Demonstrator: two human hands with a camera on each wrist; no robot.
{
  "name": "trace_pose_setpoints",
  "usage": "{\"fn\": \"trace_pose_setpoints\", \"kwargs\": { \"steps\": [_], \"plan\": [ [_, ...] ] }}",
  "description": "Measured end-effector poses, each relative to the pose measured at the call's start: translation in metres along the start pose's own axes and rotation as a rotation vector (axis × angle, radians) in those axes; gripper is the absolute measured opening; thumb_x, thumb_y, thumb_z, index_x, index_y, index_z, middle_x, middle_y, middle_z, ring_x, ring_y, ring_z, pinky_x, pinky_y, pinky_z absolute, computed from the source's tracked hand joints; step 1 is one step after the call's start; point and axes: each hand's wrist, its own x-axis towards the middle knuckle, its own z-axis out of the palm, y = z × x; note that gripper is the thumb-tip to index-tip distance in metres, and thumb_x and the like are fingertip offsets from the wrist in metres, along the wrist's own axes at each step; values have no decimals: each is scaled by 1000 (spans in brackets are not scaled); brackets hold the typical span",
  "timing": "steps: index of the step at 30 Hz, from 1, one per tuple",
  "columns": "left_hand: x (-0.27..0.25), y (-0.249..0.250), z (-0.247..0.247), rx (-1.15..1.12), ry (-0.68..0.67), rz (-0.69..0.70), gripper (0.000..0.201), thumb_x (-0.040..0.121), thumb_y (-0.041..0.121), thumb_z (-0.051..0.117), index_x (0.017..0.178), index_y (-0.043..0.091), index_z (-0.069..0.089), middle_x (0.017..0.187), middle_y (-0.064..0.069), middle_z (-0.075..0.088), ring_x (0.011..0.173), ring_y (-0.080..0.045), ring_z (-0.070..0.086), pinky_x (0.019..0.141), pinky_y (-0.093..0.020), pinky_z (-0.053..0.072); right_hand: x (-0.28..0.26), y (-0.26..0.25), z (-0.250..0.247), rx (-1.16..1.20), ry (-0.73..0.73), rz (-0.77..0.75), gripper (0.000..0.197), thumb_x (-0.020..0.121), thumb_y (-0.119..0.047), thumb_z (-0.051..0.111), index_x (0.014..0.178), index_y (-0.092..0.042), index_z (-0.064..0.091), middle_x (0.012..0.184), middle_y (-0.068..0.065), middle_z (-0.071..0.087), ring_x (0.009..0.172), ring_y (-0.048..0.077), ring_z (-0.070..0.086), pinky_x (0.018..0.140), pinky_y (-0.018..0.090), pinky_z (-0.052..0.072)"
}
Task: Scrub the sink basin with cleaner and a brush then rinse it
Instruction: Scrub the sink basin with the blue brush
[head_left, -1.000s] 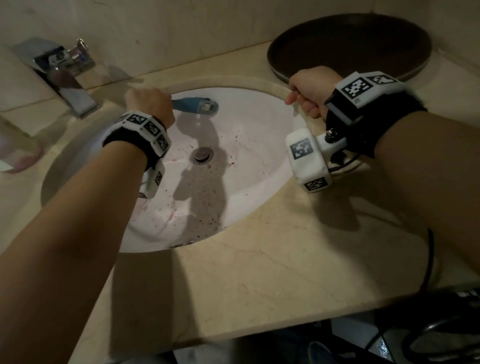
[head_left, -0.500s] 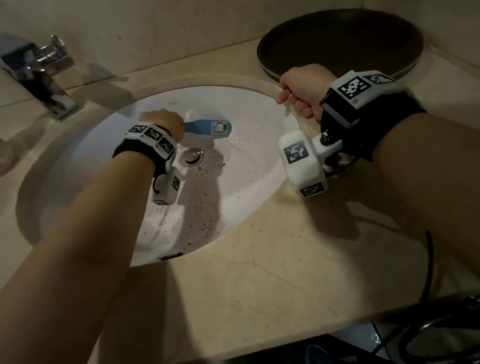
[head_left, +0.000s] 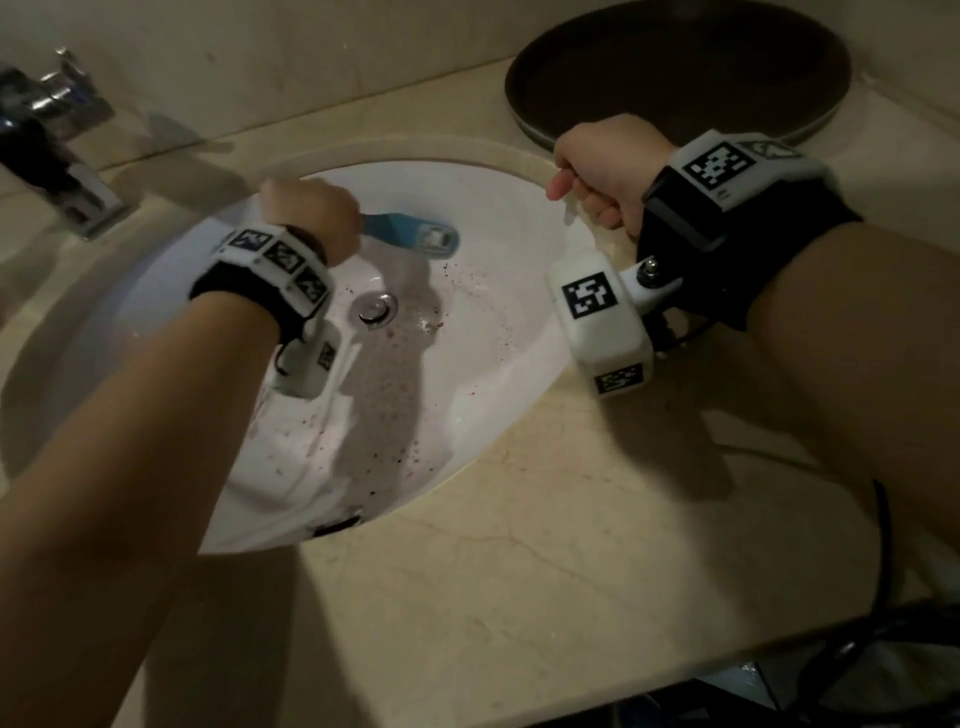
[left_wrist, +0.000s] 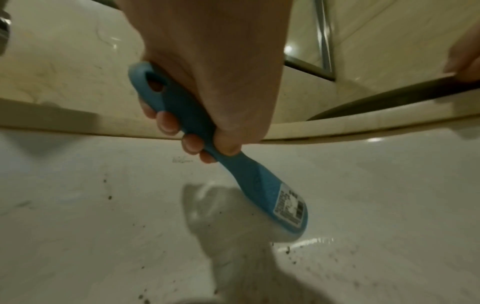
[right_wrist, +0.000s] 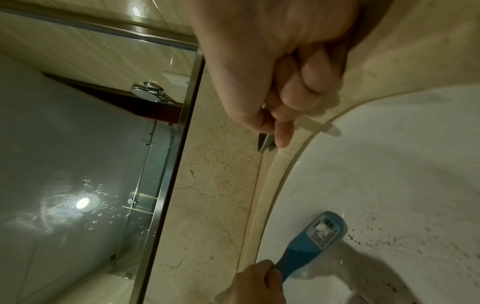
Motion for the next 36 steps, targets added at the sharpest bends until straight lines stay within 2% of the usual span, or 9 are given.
{"fn": "trace_pose_setpoints", "kwargs": {
  "steps": [6,10,13,15,18,21,28,32,36],
  "plan": [
    [2,-22,31,5,-58,-41,23,92,21,46,103,9,63,107,-12,65,105,-30,62,87,-39,48,2,2,-1,88,-51,23,38,97,-25,37,66,-12,54,37,-3,40,20,6,31,27,11,23],
    [-10,-46,62,-109,-148,-138,20,91,23,51,95,7,62,99,-12,65,89,-29,61,86,-37,51,0,2,3,159,-16,69,34,95,-24,40,66,-11,54,31,-6,34,17,5,25,28,5,20],
    [-14,-43,50,-338,-148,-159,35,99,28,37,114,7,61,118,-16,61,105,-31,58,92,-38,44,-5,0,5,153,47,85,28,92,-24,42,69,-14,55,43,-8,35,20,4,25,28,7,19],
    [-16,-34,38,-584,-165,-97,34,99,28,40,113,6,62,120,-20,60,108,-33,57,94,-38,43,-7,-1,5,141,40,87,27,91,-24,41,69,-16,55,48,-8,34,25,4,26,28,10,20],
    [-22,-16,24,-825,-262,98,43,96,39,47,65,11,57,64,-10,59,57,-25,49,61,-26,40,-7,-2,5,105,30,85,28,91,-25,39,69,-17,54,52,-9,33,34,4,25,30,15,20],
    [-31,5,15,-874,-328,302,58,95,50,43,50,13,48,32,5,42,37,-17,37,54,-25,33,-6,-2,4,68,39,107,29,92,-27,39,70,-19,55,51,-9,34,37,4,26,34,16,21],
    [-31,26,28,-635,-600,496,61,94,53,41,48,13,44,28,6,35,25,-7,27,47,-24,26,-3,-4,8,4,40,144,32,91,-28,40,63,-20,53,32,-10,30,20,4,22,33,4,22],
    [-39,28,32,-616,-699,528,61,94,53,41,46,15,38,30,7,29,25,-8,21,37,-18,19,0,-1,10,18,42,132,31,88,-27,42,59,-21,52,36,-11,30,22,4,23,32,6,20],
    [-52,33,22,-478,-744,626,69,91,60,32,35,19,39,32,6,30,27,-9,23,43,-19,27,1,2,11,21,64,111,29,85,-27,44,57,-22,51,44,-10,29,27,5,22,32,12,18]
  ]
}}
